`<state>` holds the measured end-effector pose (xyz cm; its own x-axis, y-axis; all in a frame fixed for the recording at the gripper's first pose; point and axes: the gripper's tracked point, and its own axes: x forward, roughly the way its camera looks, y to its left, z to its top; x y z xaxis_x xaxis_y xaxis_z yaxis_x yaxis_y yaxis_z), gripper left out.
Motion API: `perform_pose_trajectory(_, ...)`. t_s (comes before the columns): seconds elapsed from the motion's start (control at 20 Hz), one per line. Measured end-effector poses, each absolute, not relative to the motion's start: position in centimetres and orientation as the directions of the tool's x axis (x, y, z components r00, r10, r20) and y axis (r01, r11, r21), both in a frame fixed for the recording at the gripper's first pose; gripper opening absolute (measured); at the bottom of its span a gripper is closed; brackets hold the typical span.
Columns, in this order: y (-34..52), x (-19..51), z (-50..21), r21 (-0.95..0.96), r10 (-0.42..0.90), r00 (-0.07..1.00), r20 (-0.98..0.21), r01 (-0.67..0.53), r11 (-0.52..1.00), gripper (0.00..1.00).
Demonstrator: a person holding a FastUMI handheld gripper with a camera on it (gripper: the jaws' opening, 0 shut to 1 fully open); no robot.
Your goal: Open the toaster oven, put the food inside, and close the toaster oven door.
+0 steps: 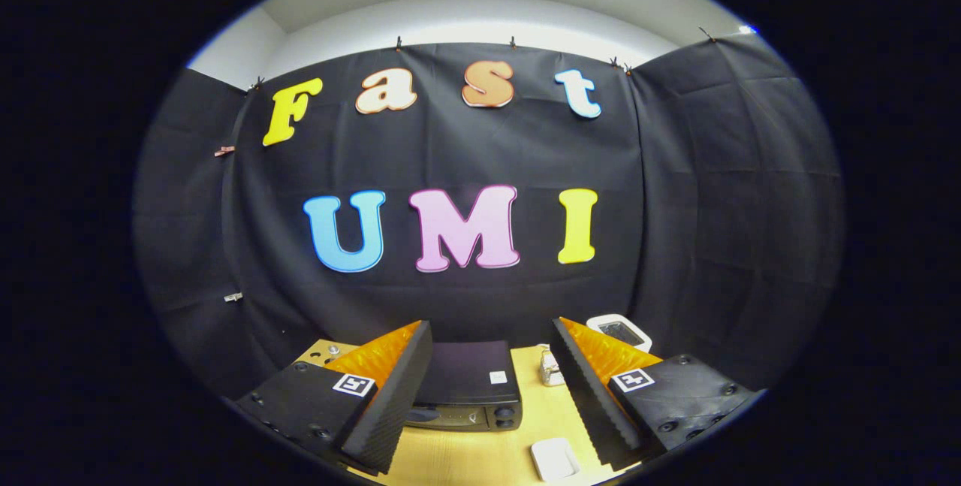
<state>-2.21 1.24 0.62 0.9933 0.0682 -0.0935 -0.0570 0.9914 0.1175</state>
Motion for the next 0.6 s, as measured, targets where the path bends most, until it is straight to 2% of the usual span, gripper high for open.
perform_pose_trajectory(0.35,-0.7,-4.9,3.3,0.15,0.072,0.996,-0.045,-0.065,0.987,0.98)
perform_pose_trajectory(0.6,-1.4,-5.5,3.0,0.147,0.069,0.996,-0.056,-0.06,0.987,0.98)
